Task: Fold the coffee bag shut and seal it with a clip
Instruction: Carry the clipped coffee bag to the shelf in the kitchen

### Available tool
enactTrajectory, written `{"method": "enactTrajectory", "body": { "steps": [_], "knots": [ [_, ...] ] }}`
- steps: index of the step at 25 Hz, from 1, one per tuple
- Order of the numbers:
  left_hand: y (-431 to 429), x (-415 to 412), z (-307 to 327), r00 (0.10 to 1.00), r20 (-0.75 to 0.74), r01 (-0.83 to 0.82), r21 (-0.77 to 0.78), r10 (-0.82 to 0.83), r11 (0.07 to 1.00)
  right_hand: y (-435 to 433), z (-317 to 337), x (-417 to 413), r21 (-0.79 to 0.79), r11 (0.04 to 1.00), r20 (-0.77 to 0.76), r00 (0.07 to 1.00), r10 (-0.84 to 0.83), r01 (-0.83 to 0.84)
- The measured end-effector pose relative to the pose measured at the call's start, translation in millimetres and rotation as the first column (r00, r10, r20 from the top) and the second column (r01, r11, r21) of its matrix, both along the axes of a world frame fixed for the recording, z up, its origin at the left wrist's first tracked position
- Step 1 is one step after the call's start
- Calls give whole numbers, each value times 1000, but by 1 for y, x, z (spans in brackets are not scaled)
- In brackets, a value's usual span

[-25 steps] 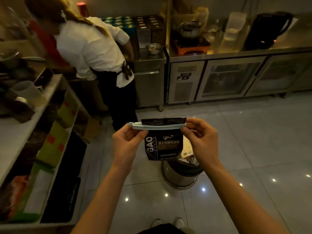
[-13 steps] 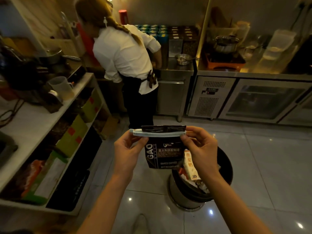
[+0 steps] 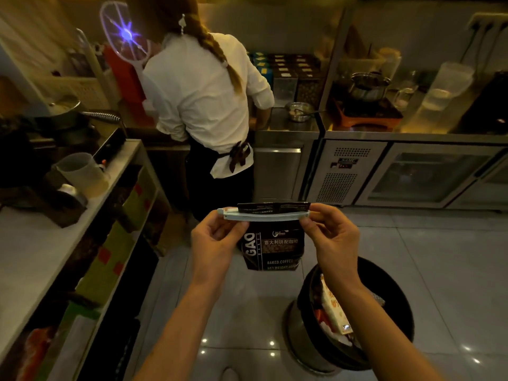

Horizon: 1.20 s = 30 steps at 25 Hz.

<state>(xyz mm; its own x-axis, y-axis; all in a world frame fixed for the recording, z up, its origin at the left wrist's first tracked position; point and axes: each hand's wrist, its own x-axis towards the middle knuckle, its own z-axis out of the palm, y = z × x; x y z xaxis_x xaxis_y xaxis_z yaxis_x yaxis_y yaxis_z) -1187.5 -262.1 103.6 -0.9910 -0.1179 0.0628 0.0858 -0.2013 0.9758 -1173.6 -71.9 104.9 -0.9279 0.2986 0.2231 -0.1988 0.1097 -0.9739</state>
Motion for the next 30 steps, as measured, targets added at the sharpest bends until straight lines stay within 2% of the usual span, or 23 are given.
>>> {"method": "enactTrajectory", "body": {
  "steps": [8, 17, 23, 30],
  "knots": [
    [-22, -92, 2, 997, 16, 71, 17, -72, 997, -26, 1, -69, 25, 992, 20, 992, -123, 122],
    [38, -183, 0, 983, 43, 176, 1, -176, 984, 29, -10, -152, -58, 977, 11, 979, -203, 203],
    [74, -231, 6, 991, 65, 117, -41, -114, 992, 69, -7, -208, -107, 984, 7, 989, -146, 145],
    [63, -271, 4, 998, 68, 7, -61, -3, 998, 56, -17, -261, -123, 990, 63, 996, -55, 63]
  ]
}}
